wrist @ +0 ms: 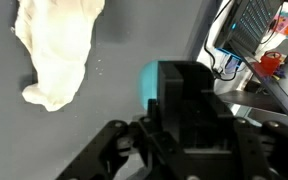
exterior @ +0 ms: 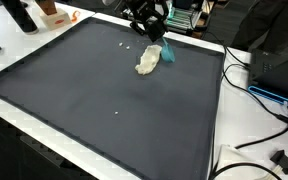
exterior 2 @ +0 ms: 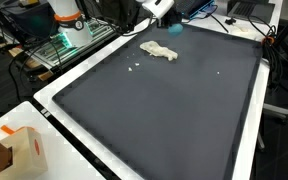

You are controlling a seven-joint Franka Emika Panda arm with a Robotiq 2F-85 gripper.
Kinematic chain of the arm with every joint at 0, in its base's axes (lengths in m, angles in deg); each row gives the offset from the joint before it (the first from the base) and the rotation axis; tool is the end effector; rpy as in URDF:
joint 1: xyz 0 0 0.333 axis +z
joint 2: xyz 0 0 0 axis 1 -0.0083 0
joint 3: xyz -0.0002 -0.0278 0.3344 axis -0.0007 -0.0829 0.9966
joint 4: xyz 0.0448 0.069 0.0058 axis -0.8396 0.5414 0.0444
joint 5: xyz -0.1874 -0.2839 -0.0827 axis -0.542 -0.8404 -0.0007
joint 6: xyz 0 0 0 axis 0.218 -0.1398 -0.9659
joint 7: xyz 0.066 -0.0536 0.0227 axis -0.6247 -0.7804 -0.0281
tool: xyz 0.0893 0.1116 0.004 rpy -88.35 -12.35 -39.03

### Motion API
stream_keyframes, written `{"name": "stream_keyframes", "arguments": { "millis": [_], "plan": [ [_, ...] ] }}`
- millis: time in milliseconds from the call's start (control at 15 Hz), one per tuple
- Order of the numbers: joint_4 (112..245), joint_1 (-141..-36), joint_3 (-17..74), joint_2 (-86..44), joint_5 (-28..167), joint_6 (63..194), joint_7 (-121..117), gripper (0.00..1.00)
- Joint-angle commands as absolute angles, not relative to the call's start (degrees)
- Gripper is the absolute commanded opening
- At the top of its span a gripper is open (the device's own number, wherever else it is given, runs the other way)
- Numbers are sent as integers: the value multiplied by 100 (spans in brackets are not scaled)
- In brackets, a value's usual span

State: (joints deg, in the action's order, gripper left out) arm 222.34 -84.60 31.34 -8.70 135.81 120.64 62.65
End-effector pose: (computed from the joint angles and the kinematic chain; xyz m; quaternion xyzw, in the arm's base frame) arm 0.4600 0.0864 0.3154 -0.9085 -0.1407 -0.0910 0.3829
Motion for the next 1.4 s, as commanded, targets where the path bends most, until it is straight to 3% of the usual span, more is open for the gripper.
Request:
{"name": "stream_keyframes", "arguments": {
  "millis": [0, 1333],
  "plan": [
    [22184, -8695, 3204, -1059, 13893, 11964, 6494, 25],
    [22414, -9029, 3153, -1166, 13889, 11961, 6338, 25]
  ]
}}
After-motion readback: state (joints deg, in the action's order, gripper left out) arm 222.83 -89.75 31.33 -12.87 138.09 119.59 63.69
